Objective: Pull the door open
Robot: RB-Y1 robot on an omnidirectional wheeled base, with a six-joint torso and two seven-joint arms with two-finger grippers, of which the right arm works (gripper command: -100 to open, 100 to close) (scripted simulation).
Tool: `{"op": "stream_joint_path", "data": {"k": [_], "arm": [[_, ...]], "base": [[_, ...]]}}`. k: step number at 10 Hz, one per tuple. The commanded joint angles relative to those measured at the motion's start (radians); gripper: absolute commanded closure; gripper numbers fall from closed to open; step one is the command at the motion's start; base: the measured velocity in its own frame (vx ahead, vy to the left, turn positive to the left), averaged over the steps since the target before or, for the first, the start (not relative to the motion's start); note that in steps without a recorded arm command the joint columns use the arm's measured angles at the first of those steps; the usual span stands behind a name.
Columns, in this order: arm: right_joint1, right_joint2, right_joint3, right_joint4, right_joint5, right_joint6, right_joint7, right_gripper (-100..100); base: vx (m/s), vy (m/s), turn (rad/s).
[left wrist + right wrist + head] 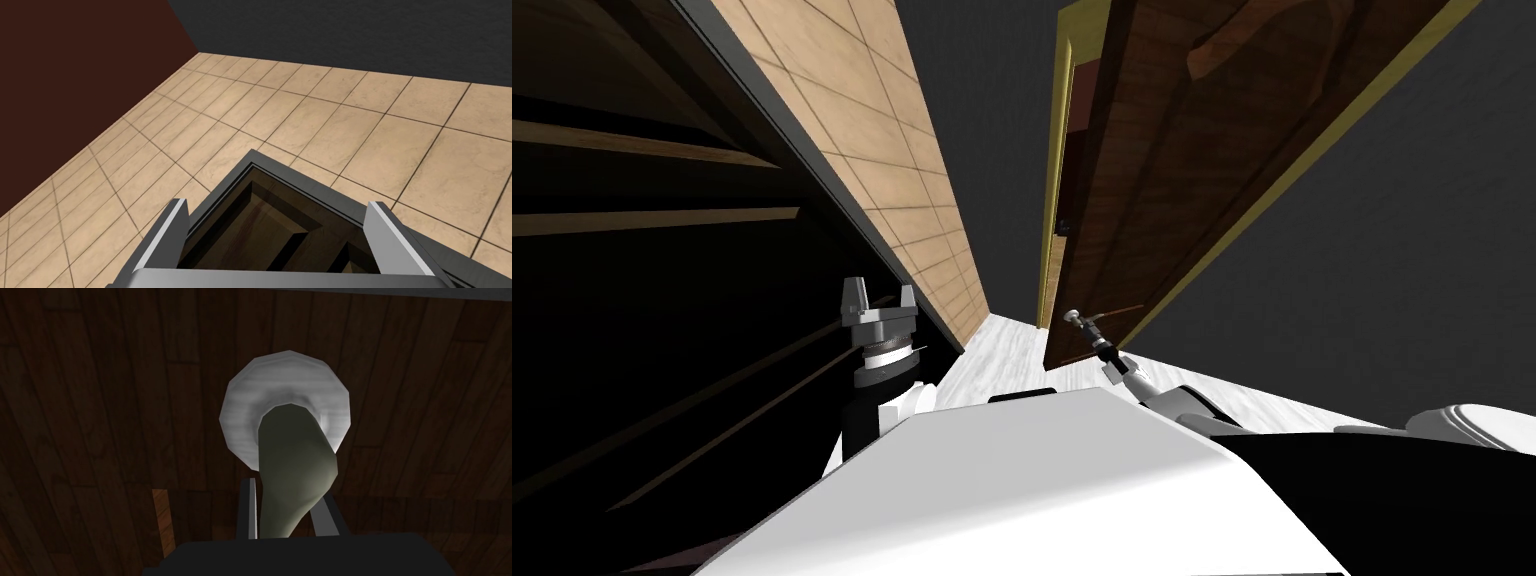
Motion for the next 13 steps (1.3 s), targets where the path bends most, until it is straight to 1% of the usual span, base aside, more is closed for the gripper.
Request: {"op": "stream_joint_path", "data": {"k": [1,2,4,5,6,8,10,11,13], "arm": [[-0.012,-0.002,0.027,0.008,-0.009,-0.013,0.000,100],[-0.015,-0.004,0.040,0.008,-0.016,-0.015,0.001,100],[-0.018,-0.005,0.052,0.009,-0.022,-0.016,0.001,100],[-0.018,-0.003,0.049,0.010,-0.020,-0.014,-0.001,100],[-0.004,-0.013,0.050,0.017,-0.022,-0.033,-0.009,100],[0.012,-0.031,0.048,0.027,-0.026,-0.061,-0.020,100],[0.021,-0.041,0.046,0.033,-0.028,-0.077,-0.027,100],[0.031,-0.051,0.044,0.039,-0.031,-0.094,-0.033,100],[0.049,-0.071,0.041,0.050,-0.035,-0.124,-0.046,100]], "base": [[-0.171,-0.122,0.110],[-0.141,-0.097,0.070],[-0.132,-0.106,0.036],[-0.043,-0.053,0.030],[-0.116,-0.010,0.238],[-0.198,-0.059,0.264],[-0.148,-0.077,0.116],[-0.175,-0.058,0.190],[-0.218,-0.129,0.260]]}}
